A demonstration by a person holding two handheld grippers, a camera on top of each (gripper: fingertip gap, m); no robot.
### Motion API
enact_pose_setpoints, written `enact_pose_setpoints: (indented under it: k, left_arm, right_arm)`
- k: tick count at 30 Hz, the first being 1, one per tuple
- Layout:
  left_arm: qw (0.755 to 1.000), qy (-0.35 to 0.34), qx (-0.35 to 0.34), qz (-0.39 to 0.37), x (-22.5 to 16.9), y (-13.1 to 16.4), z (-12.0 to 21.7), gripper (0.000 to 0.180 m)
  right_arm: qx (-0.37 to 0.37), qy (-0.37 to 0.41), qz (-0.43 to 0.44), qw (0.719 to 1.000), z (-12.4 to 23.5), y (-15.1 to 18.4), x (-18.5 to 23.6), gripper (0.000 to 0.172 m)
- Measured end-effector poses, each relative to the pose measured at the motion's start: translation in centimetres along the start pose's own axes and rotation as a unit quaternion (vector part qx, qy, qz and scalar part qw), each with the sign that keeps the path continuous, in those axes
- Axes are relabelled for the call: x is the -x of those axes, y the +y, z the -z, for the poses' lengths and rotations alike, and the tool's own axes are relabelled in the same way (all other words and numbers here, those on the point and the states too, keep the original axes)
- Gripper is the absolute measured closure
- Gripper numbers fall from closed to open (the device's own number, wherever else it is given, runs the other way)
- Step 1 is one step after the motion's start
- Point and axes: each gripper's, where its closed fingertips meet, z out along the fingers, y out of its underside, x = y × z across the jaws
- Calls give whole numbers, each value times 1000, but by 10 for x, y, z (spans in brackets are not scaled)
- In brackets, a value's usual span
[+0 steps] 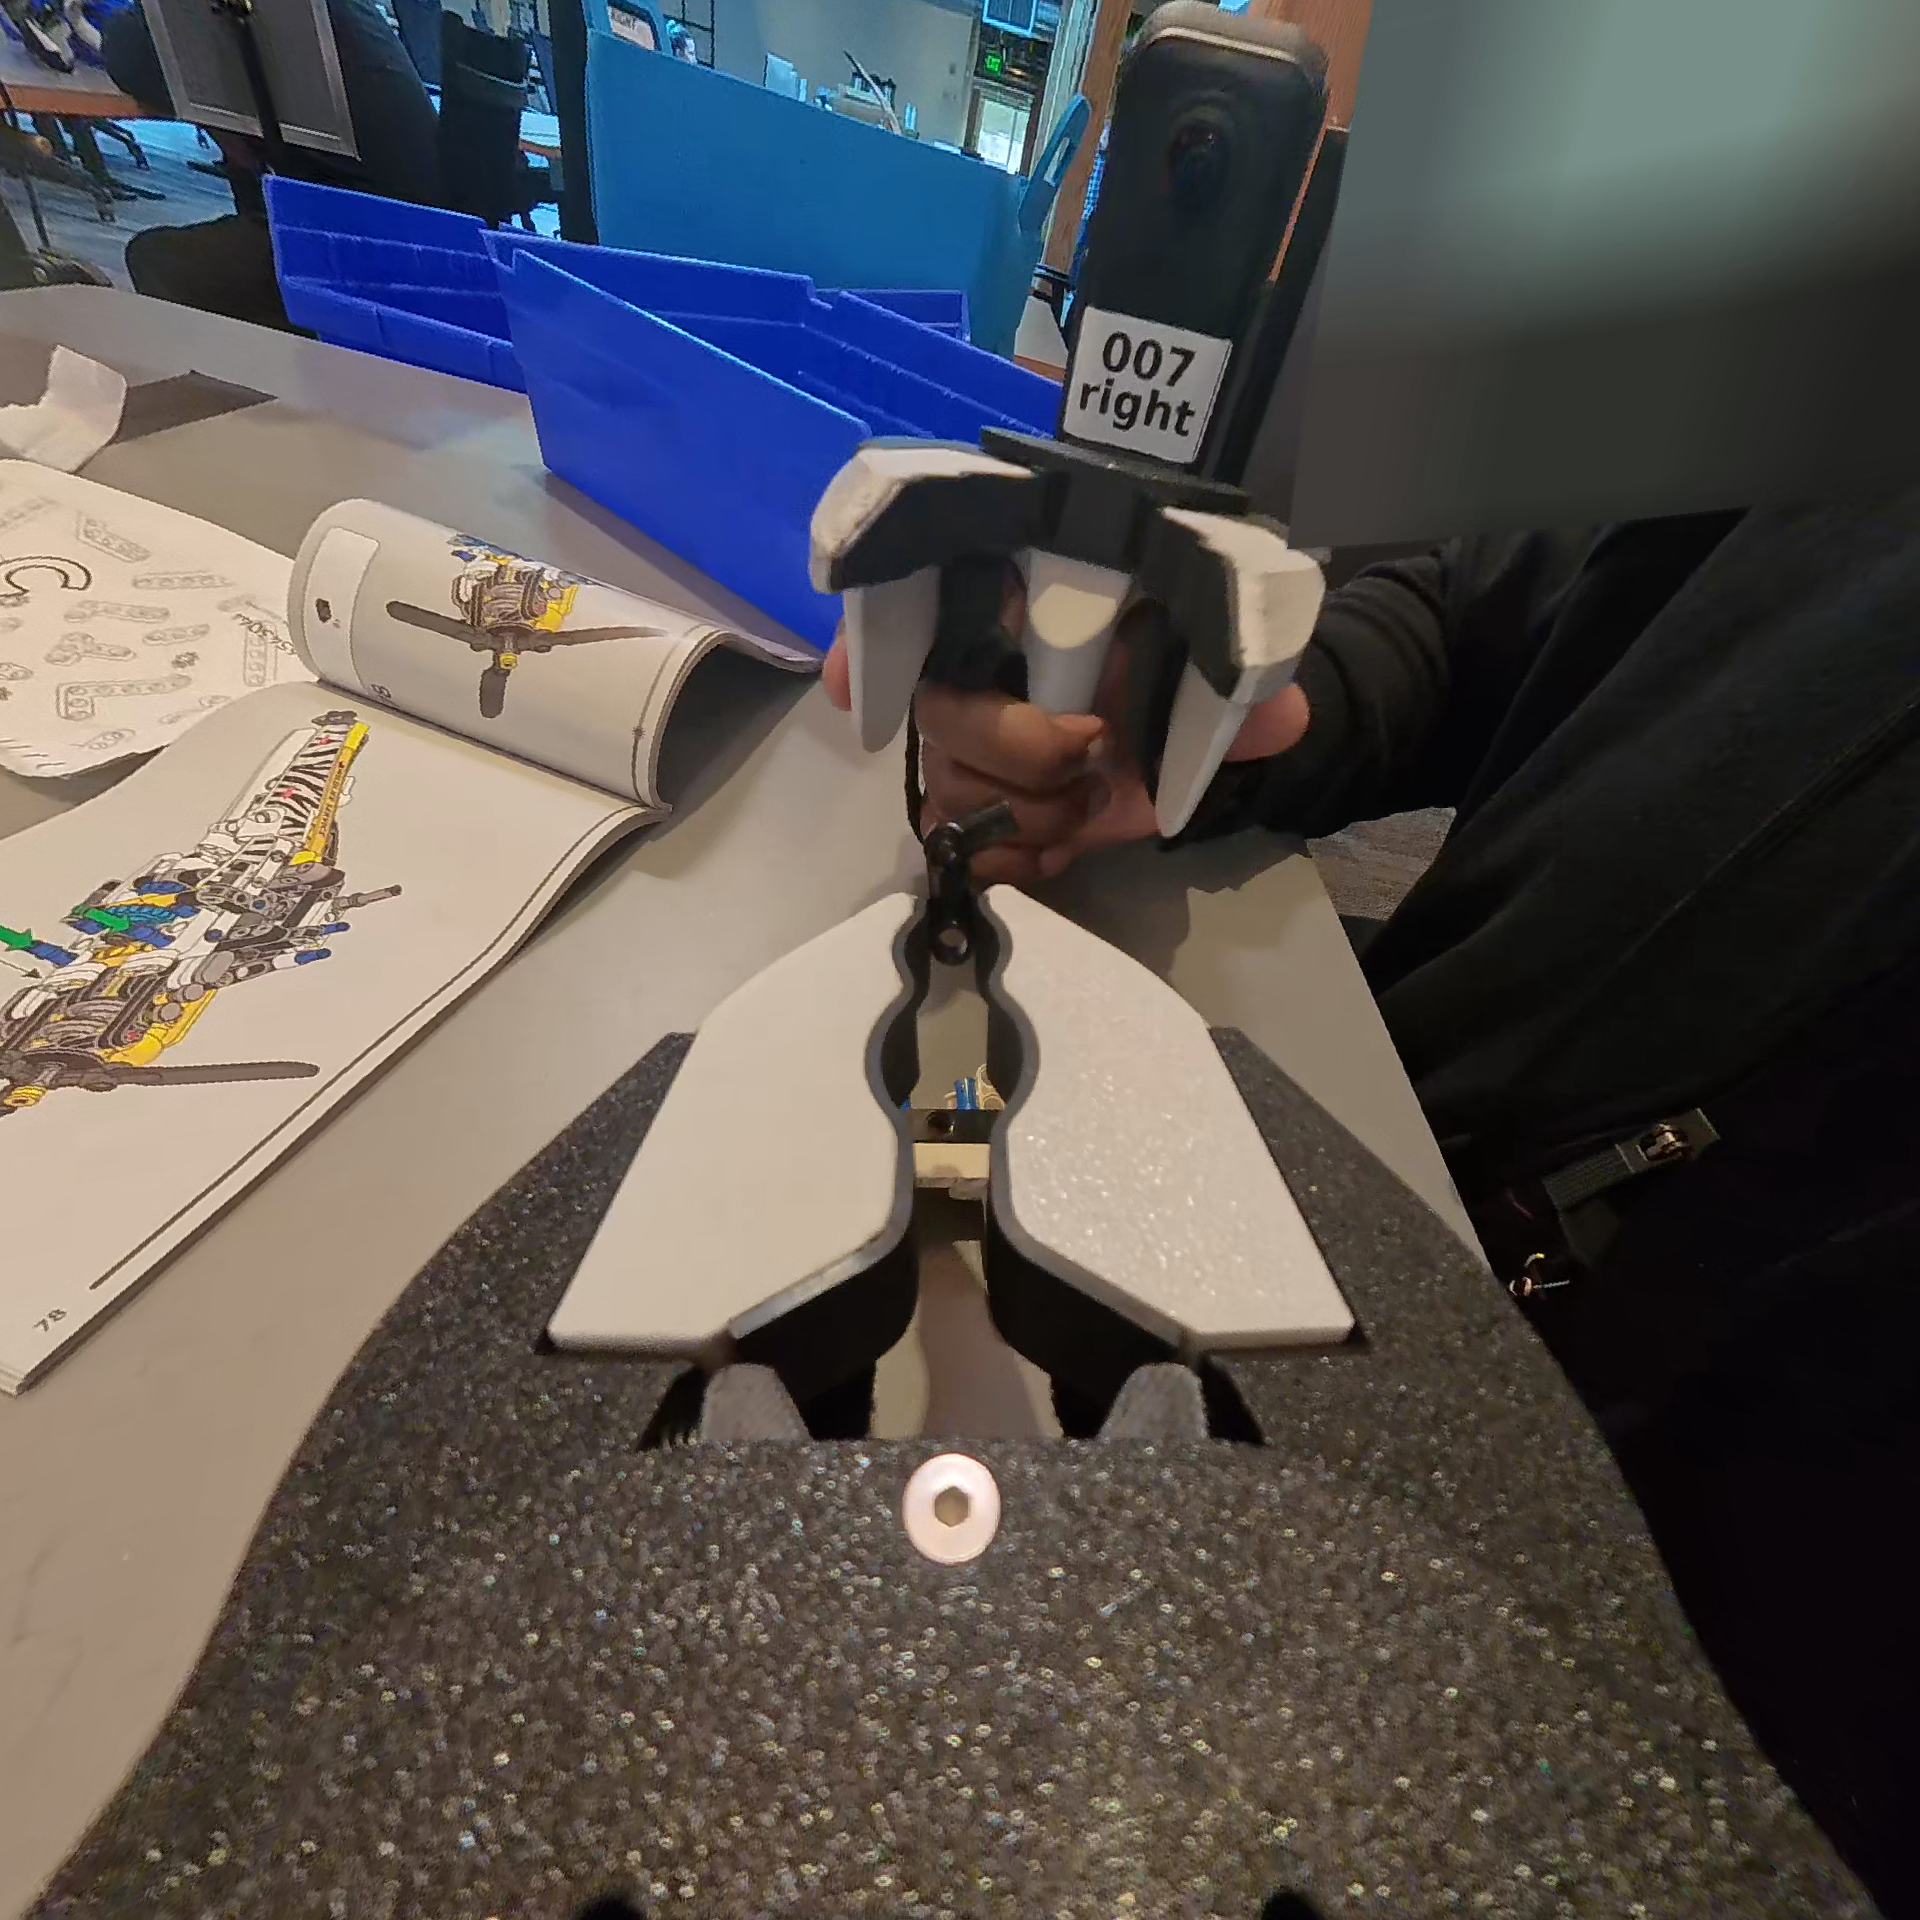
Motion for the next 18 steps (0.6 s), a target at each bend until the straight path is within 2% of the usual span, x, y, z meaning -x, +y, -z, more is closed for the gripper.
enact_pose_setpoints:
  k: [2, 4, 9, 13, 14, 15, 18]
  left_arm:
    - [1000, 0, 0, -1, 0, 0, 0, 171]
    - [1000, -1, 0, -1, 0, 0, 0, 171]
    - [1000, -2, -1, -1, 1, 0, 1, 171]
    - [1000, 0, -2, -3, 0, -1, 1, 171]
    - [1000, 1, -3, -4, -1, -1, 0, 171]
    - [1000, 2, -2, -4, -1, -1, 0, 171]
    - [1000, 3, -1, -5, -2, 0, 0, 171]
  right_arm:
    - [1, -1, 5, 1000, -1, 1, 1, 106]
    - [-1, 6, 10, 1000, -3, 0, 0, 92]
    - [-53, 35, 2, 998, -4, -16, -8, 26]
    - [-76, 58, 8, 995, 0, -24, -16, 27]
    - [-74, 50, 3, 996, 0, -23, -14, 33]
    - [-64, 45, 1, 997, 1, -20, -13, 52]
    - [-38, 57, 15, 998, 2, -12, -17, 75]
